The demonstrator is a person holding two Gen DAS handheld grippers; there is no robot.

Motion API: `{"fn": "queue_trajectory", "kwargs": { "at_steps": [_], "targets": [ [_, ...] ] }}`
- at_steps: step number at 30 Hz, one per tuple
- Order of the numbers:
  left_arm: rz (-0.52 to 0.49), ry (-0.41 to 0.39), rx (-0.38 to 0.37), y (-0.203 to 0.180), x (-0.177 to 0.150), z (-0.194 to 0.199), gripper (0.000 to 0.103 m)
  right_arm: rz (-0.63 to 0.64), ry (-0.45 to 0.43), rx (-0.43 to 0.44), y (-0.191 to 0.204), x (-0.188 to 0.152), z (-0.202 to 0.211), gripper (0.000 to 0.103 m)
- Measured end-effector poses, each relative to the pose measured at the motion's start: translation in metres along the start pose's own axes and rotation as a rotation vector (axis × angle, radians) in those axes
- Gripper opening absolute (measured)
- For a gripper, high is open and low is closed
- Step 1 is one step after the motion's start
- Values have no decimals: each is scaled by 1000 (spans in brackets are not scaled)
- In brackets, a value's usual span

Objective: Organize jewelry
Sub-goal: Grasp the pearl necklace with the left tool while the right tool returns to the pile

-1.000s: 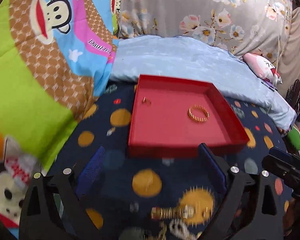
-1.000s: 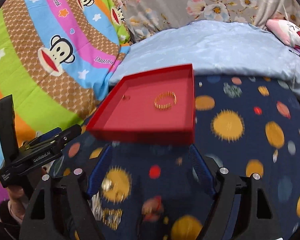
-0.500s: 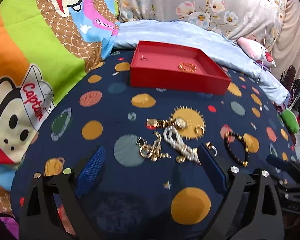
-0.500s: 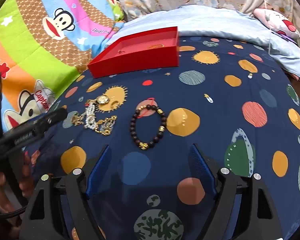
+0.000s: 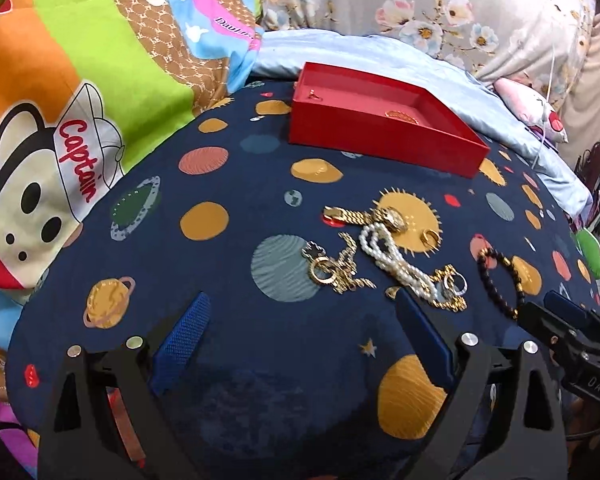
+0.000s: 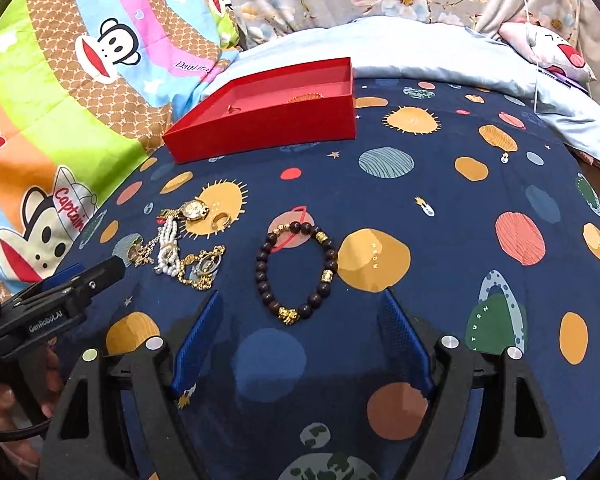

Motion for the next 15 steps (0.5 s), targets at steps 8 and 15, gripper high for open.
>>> {"fn": "queue_trajectory", "kwargs": {
  "at_steps": [8,15],
  "targets": [
    [24,9,-41,-5,10,-5,85,-27,3,-2,-4,0,-2,78],
    [-12,34,-127,-39,15,-8,64,-39,-11,-15,-7,1,1,78]
  ]
}}
Point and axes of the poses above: each gripper's, at about its wrist camera, not at the fingertips, and z roughly against the way its jaws point, y to its left, x to its top, the point moved 4 cm from there along -z, roughly the way its jaws point, and after that the axes turned 12 degrees about -y, right-handed, at the moved point
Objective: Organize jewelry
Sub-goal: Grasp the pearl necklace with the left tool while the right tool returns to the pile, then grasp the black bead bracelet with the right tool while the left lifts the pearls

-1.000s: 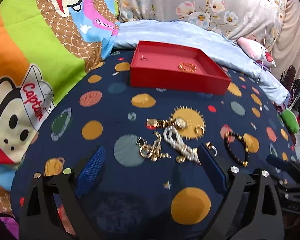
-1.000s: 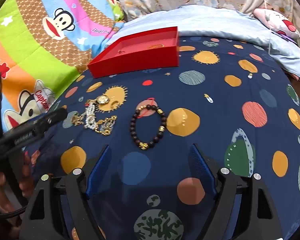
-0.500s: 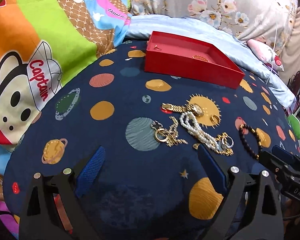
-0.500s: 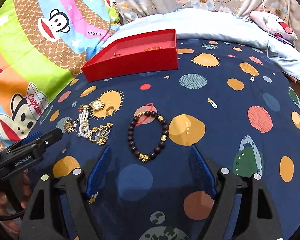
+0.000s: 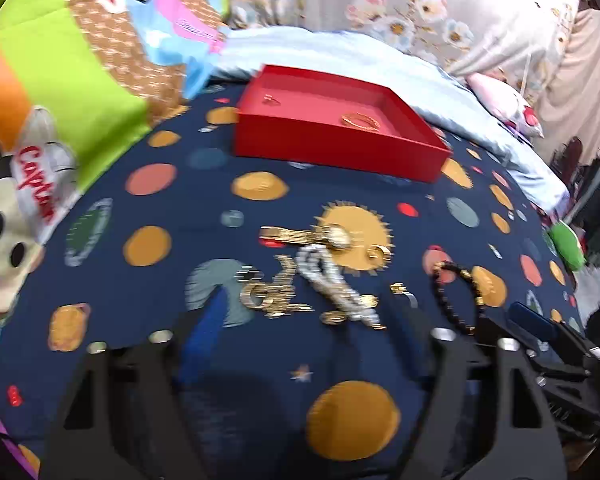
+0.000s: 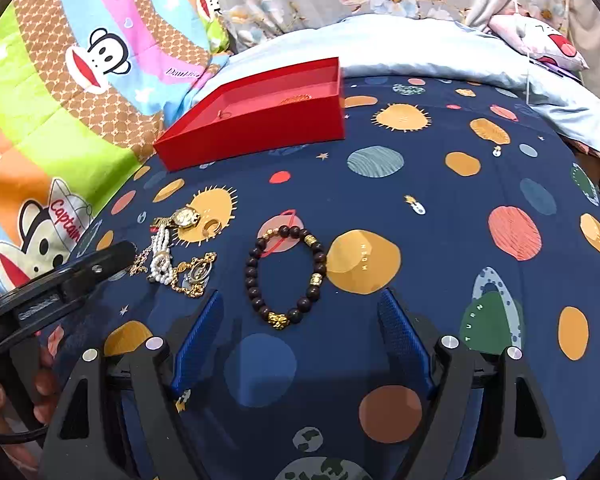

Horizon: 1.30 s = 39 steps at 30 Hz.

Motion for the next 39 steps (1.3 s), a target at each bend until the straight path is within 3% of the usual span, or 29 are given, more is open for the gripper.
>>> {"fn": "queue_trajectory", "kwargs": {
  "at_steps": [5,8,13,24,31,39],
  "targets": [
    [-7,45,-11,-17,-2,-17,54,-15,-1,-18,-6,0,4,78],
    [-5,86,-3,-19,-9,-28,40,-18,5,-20,-8,0,4,78],
    [-12,86,0,-19,-9,-28,16,-15,16,-13,-7,-1,2,79],
    [-15,20,2,-7,2,-5,13,-13,31,16,1,3,-7,76],
    [27,1,50,27,2,12,13,17,54,22,13,4,-19,63],
    [49,-9,48,41,-8,20,13,-24,46,-23,-2,11,-19,50]
  ]
}}
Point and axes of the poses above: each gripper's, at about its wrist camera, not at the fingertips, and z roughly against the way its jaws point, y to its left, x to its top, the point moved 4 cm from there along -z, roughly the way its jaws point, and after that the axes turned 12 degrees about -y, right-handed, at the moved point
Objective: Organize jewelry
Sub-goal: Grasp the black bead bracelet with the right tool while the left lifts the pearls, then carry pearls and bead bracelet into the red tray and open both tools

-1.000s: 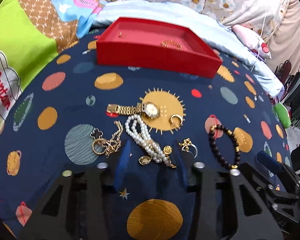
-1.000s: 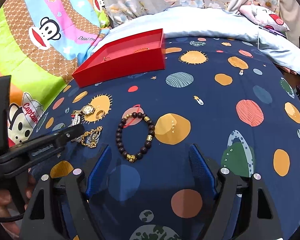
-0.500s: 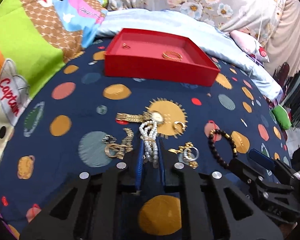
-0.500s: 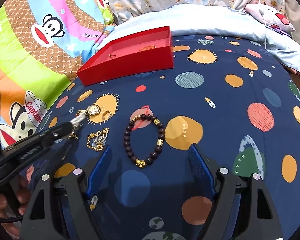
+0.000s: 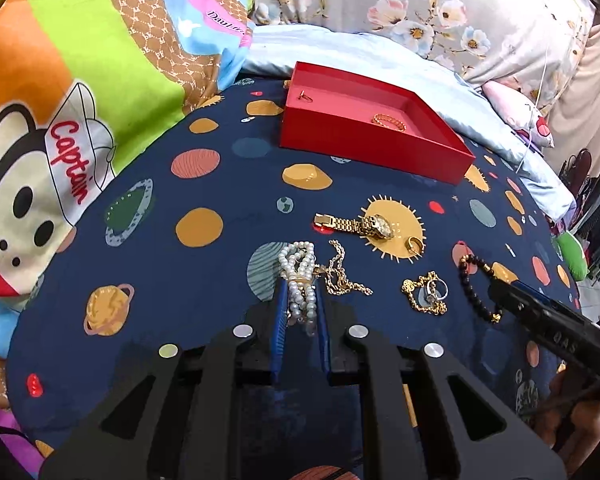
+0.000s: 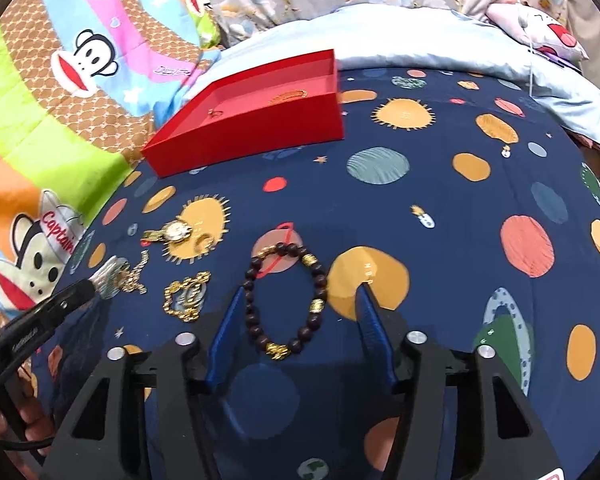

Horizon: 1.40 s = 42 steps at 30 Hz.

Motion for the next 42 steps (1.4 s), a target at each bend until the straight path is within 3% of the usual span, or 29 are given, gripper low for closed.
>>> {"fn": "queue_trajectory", "kwargs": {
  "at_steps": [3,8,11,19,27,36,42],
  "targets": [
    [-14,-2,-5,-4,-3,-1,13,5,15,-31,-3,0,-5,35],
    [-19,9,-18,-6,-6,-4,13,60,13,-71,-1,-1,-7,23],
    [-17,13,-19,-6,-7,-5,13,76,11,-79,-1,-1,-7,7],
    [-11,6,-16,-4,-4,-3,13,88,-6,-65,1,0,-3,7],
    [-1,-26,-36,-7,14,9,13,58,-82,-30,3,24,21,7],
    [-19,-136,-66,-19,69,17,13,81,-201,19,13,83,39,7],
    [-55,-194,-87,-30,121,-5,13,132,-272,52,30,134,22,7]
  ]
}}
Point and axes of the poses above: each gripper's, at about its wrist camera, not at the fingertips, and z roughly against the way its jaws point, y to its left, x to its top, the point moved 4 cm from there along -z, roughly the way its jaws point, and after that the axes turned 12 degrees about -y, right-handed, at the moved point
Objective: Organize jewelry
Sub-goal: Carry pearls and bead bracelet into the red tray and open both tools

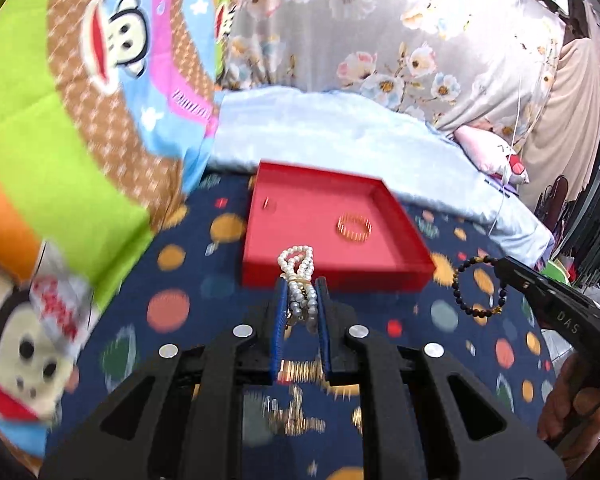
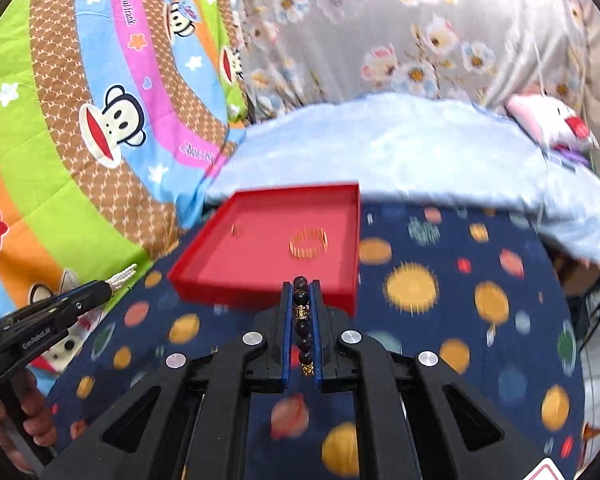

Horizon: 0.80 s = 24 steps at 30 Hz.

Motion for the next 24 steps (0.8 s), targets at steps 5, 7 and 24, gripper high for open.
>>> {"fn": "queue_trajectory", "kwargs": {
  "at_steps": [5,7,24],
  "targets": [
    [-26,-28,-3,-4,30,-38,13,-33,9,46,4,23,-51,7],
    [-26,-22,-12,-5,37,-59,13,-56,28,70,7,25,-72,7],
    [-25,123,46,3,-1,-166,16,-75,187,33,-5,-25,-167,11]
  ]
}}
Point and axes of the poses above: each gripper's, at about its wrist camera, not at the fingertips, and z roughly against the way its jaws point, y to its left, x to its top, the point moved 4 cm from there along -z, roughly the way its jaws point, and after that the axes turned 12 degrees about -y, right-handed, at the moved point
